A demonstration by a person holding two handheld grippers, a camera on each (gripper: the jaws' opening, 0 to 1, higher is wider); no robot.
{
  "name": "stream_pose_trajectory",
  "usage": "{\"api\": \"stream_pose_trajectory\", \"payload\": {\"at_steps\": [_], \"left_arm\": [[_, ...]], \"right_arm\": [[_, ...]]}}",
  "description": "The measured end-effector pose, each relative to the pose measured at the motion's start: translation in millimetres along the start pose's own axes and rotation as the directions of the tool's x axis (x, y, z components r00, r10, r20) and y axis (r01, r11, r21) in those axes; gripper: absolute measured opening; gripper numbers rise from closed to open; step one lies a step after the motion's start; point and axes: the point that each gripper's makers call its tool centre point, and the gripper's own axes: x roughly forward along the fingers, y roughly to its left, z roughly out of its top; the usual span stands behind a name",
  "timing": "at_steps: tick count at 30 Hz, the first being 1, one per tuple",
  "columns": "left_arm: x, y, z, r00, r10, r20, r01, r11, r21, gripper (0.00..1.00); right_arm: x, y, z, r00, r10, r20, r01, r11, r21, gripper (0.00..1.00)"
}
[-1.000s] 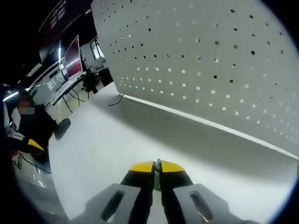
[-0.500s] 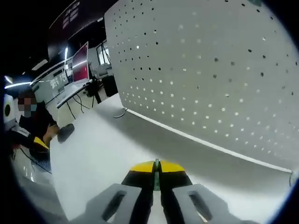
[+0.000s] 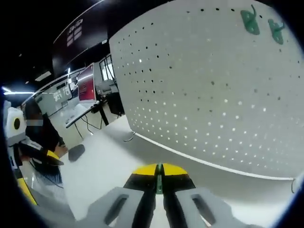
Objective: Insert the hook assembly into the mounting plate slot until the hook locks in place.
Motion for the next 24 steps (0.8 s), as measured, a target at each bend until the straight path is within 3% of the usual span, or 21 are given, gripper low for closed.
{"api": "stream_pose_trajectory", "payload": {"at_steps": [8,16,19,24], "left_arm": [[-1,-8.4,24.8,0.998,-0.006,0.055,0.006,1.000,0.004,0.89],[8,-17.7,46.5,0.993,-0.032,0.115,0.040,0.997,-0.072,0.87],[11,-22.2,52.4,0.990,-0.050,0.130,0.064,0.992,-0.110,0.86],[14,-30.0,61.5,0.985,-0.072,0.159,0.097,0.983,-0.153,0.81]], "right_arm": [[-34,29,22.3,0.996,0.062,0.065,-0.063,0.998,0.016,0.00],[-69,57,35.9,0.985,0.101,0.140,-0.110,0.992,0.055,0.00],[-83,72,47.1,0.969,0.143,0.201,-0.172,0.976,0.132,0.00],[-102,83,57.0,0.959,0.139,0.248,-0.169,0.980,0.105,0.00]]}}
